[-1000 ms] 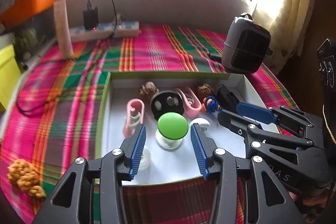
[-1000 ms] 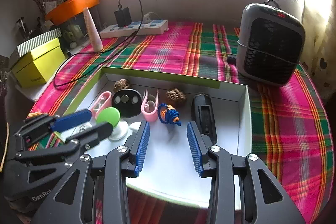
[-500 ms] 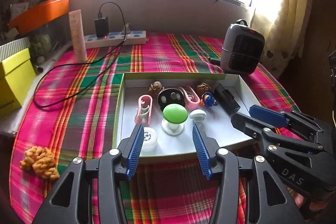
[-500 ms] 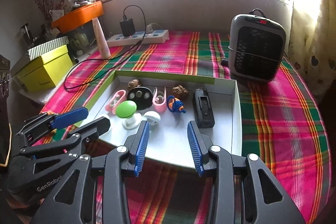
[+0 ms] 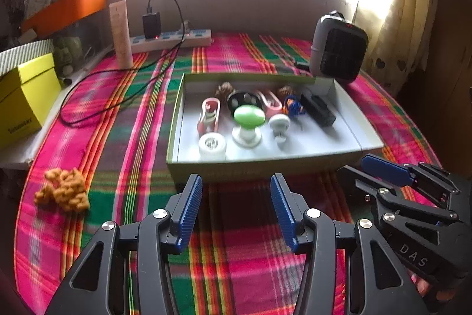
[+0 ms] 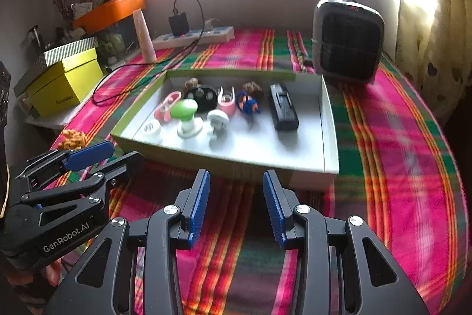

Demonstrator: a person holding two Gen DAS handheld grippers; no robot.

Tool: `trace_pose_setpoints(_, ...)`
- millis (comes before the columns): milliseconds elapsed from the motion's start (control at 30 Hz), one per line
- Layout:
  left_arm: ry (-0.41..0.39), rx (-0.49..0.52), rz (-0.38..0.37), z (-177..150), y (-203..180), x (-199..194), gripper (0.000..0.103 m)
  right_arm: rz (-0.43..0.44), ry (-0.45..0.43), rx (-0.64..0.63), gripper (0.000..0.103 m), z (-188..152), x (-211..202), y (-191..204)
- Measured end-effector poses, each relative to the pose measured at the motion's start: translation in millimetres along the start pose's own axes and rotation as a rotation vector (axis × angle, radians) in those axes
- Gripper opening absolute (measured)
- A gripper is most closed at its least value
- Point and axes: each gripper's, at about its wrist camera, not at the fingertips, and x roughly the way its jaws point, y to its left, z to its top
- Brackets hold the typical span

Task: Organize objects
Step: 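Withdraw both tools back from the tray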

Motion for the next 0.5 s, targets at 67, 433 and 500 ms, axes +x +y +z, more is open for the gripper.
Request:
trace_pose_setpoints(67, 0.012, 0.002, 0.003, -6, 0, 0, 0.047, -0.004, 0.005, 0.005, 0.039, -5, 0, 0)
trace_pose_setpoints(433, 0.063, -0.011, 0.029, -36, 2, 1, 0.047, -0.019, 0.059, 0.000, 0.039, -36, -1, 1)
trace_pose_setpoints(500, 0.064, -0.001, 0.031, -38, 1, 1, 0.047, -0.028, 0.058, -0.003, 0.039, -38, -3, 1)
